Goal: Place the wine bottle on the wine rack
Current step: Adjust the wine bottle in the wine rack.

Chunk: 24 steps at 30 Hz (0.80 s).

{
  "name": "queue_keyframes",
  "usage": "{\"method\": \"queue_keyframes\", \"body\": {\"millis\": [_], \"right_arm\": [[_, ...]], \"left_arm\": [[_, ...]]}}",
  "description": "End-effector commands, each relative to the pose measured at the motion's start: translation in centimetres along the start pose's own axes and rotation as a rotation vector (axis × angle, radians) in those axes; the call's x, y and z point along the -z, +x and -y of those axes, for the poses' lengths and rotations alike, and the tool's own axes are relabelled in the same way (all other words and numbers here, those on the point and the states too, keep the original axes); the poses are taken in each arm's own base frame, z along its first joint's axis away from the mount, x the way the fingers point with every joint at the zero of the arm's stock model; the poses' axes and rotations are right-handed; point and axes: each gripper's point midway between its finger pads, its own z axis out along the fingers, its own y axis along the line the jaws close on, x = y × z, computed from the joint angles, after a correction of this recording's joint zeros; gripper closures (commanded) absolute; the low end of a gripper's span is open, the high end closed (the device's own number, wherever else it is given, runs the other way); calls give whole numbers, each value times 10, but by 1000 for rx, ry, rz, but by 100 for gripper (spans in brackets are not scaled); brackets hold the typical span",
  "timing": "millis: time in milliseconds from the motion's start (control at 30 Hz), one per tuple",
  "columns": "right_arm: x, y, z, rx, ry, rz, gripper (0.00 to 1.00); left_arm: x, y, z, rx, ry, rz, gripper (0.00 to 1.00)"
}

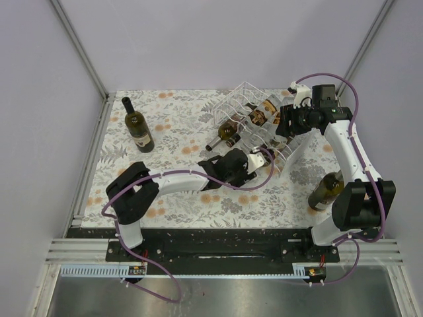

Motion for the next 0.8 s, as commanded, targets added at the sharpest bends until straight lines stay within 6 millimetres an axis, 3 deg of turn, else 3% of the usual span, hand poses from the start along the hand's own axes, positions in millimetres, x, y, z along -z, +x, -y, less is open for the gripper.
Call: {"method": "queue_keyframes", "body": {"millis": [0, 367, 767], "right_arm": [[-4, 42, -7, -27, -30, -150, 33], [-1, 41, -7, -22, -26, -144, 33], [-1, 42, -7, -23, -26, -144, 33]], "left_arm": [[5, -48, -17, 36, -67, 134, 36], [2, -64, -23, 53, -90, 160, 36], [-3, -65, -25, 52, -101, 143, 35]]}}
